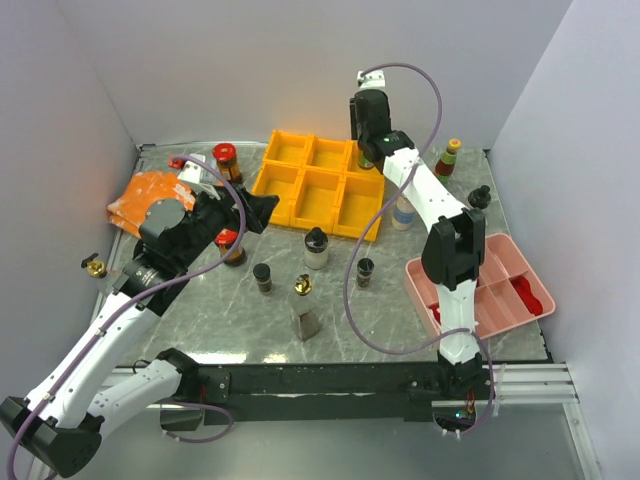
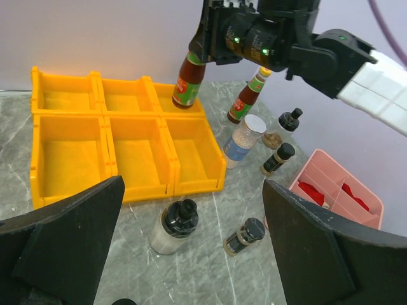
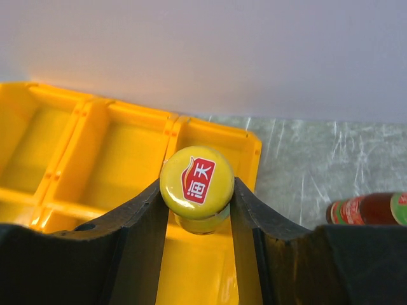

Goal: Organize the condiment bottles
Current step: Place the bottle in the storage box.

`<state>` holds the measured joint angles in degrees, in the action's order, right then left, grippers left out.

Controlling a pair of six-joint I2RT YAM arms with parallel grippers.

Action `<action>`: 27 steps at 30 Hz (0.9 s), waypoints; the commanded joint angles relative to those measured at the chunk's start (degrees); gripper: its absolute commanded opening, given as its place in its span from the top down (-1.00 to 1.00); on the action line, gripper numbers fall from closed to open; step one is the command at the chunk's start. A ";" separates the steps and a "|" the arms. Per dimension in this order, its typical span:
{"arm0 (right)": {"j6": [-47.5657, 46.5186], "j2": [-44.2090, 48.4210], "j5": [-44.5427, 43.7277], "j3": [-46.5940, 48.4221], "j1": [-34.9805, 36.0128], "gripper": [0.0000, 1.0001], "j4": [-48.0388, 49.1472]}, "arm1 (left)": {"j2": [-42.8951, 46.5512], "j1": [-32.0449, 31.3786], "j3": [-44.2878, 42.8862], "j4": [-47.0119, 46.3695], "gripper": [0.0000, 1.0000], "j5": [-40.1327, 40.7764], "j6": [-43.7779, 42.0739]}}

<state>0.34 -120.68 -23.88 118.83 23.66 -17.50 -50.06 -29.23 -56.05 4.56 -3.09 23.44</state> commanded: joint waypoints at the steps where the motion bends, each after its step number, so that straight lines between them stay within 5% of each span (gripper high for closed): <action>1: -0.43 -0.68 0.23 6.94 -2.48 1.00 10.81 | 1.02 -0.30 -1.16 -1.04 -0.93 0.19 -0.50; 19: 4.76 -9.92 8.06 8.62 -7.31 0.97 17.05 | -0.30 -0.30 -1.52 -0.86 -0.93 -0.77 -0.41; 27: 5.11 -10.71 7.62 3.79 -7.31 0.57 22.93 | -0.21 -0.30 -1.43 -0.78 -0.93 -0.51 -0.41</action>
<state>4.86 -133.56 -15.29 122.37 16.25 -8.10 -50.61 -29.30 -56.05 5.04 -3.16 23.42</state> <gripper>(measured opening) 0.465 0.966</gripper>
